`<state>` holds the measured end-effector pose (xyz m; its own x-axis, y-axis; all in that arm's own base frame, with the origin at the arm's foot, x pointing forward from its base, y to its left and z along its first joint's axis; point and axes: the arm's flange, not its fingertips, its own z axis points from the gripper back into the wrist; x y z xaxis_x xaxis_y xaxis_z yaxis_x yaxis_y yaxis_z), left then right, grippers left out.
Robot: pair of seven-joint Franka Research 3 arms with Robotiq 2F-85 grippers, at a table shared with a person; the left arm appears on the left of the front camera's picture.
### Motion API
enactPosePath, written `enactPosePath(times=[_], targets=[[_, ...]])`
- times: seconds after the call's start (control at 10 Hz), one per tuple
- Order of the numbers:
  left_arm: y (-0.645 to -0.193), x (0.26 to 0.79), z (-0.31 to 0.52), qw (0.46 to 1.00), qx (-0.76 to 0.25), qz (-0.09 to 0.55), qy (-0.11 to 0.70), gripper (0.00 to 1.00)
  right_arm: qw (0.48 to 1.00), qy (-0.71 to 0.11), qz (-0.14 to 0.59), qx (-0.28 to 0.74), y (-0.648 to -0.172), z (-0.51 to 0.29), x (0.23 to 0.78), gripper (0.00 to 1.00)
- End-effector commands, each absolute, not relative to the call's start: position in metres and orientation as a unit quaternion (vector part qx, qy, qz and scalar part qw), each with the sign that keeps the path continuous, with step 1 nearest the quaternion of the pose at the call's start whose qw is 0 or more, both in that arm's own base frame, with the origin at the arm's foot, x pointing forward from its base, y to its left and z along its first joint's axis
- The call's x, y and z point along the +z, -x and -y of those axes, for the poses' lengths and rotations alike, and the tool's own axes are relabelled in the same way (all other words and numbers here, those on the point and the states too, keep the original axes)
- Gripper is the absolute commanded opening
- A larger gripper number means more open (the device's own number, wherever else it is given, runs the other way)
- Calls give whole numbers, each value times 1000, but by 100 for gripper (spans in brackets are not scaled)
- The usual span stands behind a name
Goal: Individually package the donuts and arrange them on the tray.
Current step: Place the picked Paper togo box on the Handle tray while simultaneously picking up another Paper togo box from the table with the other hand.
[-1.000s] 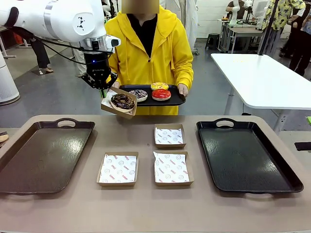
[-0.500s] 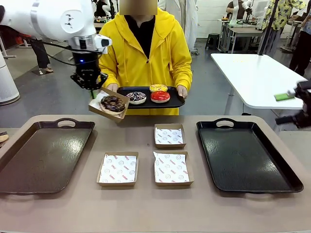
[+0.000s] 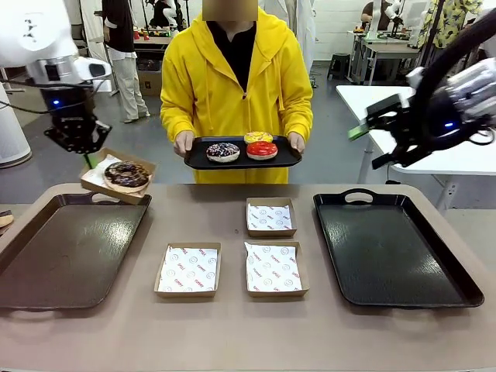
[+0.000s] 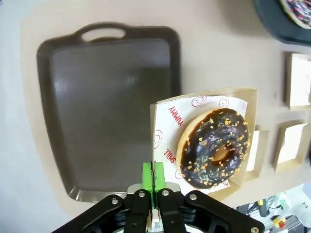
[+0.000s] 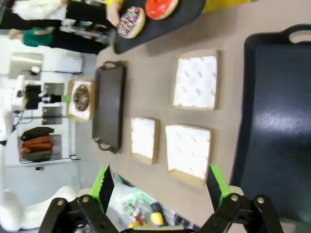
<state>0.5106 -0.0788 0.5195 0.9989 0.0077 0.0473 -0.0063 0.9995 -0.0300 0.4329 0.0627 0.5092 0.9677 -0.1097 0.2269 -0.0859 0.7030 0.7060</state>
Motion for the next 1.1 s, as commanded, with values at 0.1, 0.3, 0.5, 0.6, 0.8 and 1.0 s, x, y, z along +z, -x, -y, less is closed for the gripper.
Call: enactPosePath(times=[0.1,0.3,0.5,0.6,0.8,1.0], targets=[[-510,492,46,999,18,20,24,1,936,-330,119,-5,-458,-101,489,100],[-516,479,32,999,30,10,12,1,937,-327,124,-1,-454,-106,486,100],[-521,470,27,999,36,-1,0,1,935,-333,124,9,-455,-110,478,100],[-522,470,30,999,41,0,-6,1,935,-333,124,9,-455,-110,478,100],[-517,470,29,999,40,-6,12,1,935,-333,124,9,-455,-110,478,100],[-517,470,29,999,40,-6,12,1,935,-333,124,9,-455,-110,478,100]])
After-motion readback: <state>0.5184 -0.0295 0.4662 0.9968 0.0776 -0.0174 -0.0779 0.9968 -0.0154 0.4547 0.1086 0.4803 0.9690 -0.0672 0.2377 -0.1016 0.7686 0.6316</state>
